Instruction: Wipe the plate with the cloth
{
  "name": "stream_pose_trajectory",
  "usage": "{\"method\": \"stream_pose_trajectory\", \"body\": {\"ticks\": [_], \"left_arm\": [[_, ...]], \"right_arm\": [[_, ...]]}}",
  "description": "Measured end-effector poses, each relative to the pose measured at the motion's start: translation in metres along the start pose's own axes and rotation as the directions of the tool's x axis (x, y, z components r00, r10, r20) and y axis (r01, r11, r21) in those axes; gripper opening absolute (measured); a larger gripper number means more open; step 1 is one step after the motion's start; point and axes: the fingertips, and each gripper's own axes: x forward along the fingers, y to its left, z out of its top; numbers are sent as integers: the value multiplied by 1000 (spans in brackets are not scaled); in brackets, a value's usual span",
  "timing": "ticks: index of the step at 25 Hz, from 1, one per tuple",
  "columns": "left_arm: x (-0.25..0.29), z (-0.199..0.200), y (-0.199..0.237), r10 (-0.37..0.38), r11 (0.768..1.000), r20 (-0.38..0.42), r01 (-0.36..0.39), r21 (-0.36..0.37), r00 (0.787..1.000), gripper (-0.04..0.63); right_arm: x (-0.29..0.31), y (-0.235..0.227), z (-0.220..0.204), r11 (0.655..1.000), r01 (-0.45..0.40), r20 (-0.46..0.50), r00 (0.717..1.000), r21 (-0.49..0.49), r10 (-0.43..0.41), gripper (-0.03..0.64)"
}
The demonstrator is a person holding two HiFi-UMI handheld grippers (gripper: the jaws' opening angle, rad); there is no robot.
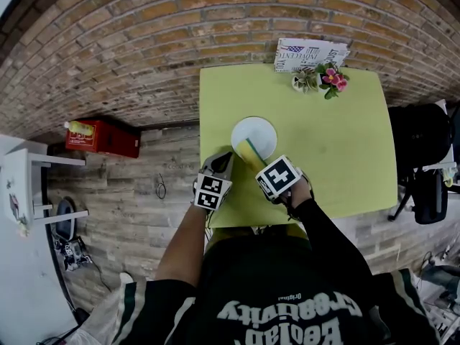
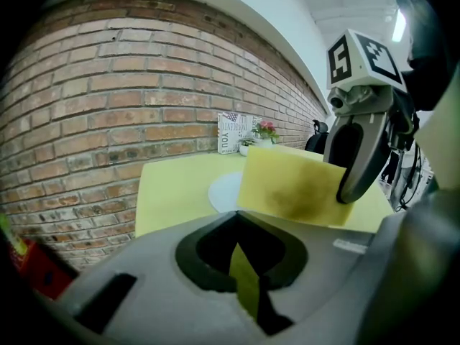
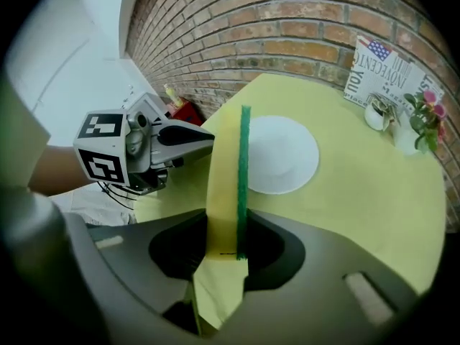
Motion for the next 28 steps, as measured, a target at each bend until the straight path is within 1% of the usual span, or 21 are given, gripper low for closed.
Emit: {"method": "stream_pose_trajectory", "body": {"ticks": [9, 13, 17, 21, 28], "left_arm": [[-1, 1, 0, 1, 1000, 7, -1, 3, 1000, 6], [-1, 1, 0, -1, 1000, 8, 1, 4, 1000, 6], [-2, 0, 0, -1, 1000, 7, 1, 8, 1000, 6], [-2, 0, 0, 1, 1000, 10, -1, 10, 1000, 6], [-1, -2, 0, 9, 1000, 4, -9, 12, 1000, 6]], "right_arm": [[13, 8, -1, 1000, 14, -27, 1000, 0, -14, 133], [13, 7, -1, 1000, 16, -22, 1000, 4, -16, 133], [10, -1, -5, 999, 38, -35, 999, 10, -38, 133], [8, -4, -5, 999, 26, -22, 999, 27, -25, 133], [1, -24, -14, 996, 43, -16, 999, 76, -42, 133]]}}
